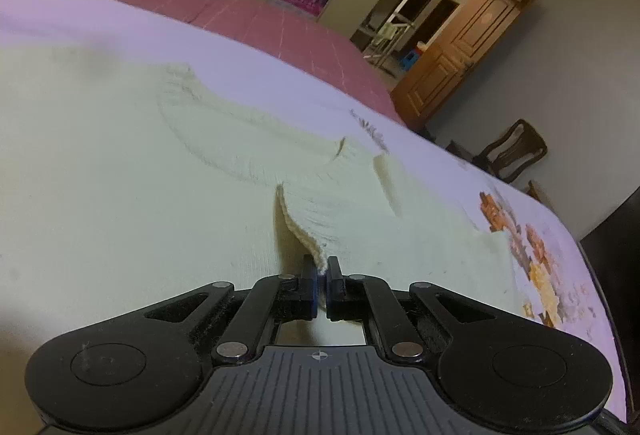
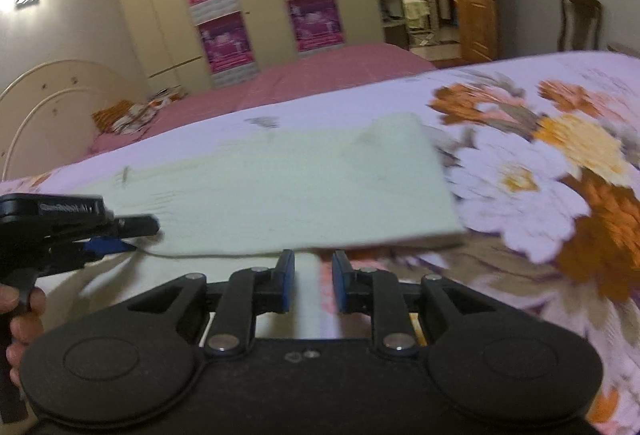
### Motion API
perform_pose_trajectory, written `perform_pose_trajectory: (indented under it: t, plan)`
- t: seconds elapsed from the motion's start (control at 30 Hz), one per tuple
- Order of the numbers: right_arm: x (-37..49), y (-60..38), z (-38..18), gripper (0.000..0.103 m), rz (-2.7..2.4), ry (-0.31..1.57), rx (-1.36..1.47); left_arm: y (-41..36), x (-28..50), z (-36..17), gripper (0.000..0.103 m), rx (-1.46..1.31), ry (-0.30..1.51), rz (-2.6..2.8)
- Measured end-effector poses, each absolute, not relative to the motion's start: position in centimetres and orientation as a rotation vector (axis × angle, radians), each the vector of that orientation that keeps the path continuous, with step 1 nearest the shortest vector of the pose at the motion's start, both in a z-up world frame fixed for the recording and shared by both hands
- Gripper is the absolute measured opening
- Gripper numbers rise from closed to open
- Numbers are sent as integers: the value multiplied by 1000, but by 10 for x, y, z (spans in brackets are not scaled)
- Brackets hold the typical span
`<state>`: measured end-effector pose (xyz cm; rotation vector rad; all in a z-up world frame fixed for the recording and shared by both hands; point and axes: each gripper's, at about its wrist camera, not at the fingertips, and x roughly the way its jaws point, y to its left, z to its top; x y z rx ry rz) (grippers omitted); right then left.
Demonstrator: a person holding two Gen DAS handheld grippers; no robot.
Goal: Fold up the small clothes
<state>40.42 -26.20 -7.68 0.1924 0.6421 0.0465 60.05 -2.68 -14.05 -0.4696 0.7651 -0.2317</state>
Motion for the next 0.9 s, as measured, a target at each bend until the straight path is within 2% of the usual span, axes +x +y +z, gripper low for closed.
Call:
perform_pose_trajectory:
  t: [0.13, 0.27, 0.47, 0.9]
  plan:
    - [403, -272, -79, 25, 39, 652, 259, -16, 597, -129, 3, -450, 734, -211]
    - [408, -273, -80, 41, 71, 652, 345, 14, 595, -121, 3, -449, 709, -152]
    - [418, -262, -82, 41, 111, 665, 414, 64, 599, -120, 3, -462, 691, -72]
    - [438, -274, -95, 43, 113, 681, 616, 114, 594, -152, 3, -489, 690, -4]
